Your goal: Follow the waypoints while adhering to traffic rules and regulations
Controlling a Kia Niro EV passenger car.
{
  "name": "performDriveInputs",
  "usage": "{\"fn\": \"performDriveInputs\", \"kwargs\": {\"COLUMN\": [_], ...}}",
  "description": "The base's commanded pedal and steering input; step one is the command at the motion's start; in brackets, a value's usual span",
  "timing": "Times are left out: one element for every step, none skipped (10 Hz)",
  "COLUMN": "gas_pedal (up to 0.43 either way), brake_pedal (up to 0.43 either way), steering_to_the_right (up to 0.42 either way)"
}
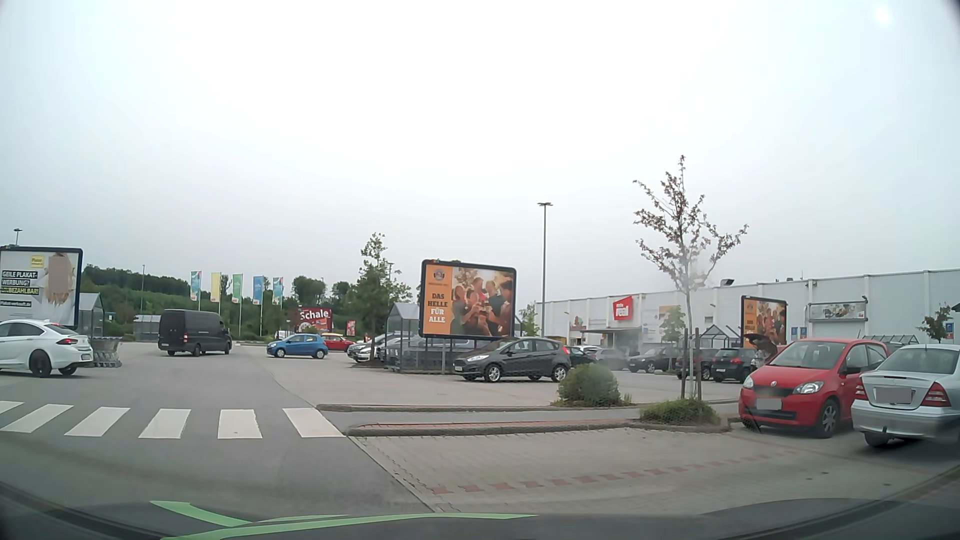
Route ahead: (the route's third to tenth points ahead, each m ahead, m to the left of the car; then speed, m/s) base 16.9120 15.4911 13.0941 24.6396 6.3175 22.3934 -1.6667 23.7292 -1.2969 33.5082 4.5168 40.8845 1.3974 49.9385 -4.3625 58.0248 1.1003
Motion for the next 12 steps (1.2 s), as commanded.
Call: {"fn": "performDriveInputs", "kwargs": {"gas_pedal": [0.000, 0.000, 0.000, 0.000, 0.000, 0.000, 0.000, 0.000, 0.000, 0.000, 0.000, 0.000], "brake_pedal": [0.000, 0.000, 0.000, 0.000, 0.000, 0.000, 0.000, 0.000, 0.000, 0.000, 0.000, 0.000], "steering_to_the_right": [-0.457, -0.451, -0.445, -0.440, -0.436, -0.431, -0.425, -0.420, -0.411, -0.402, -0.398, -0.392]}}
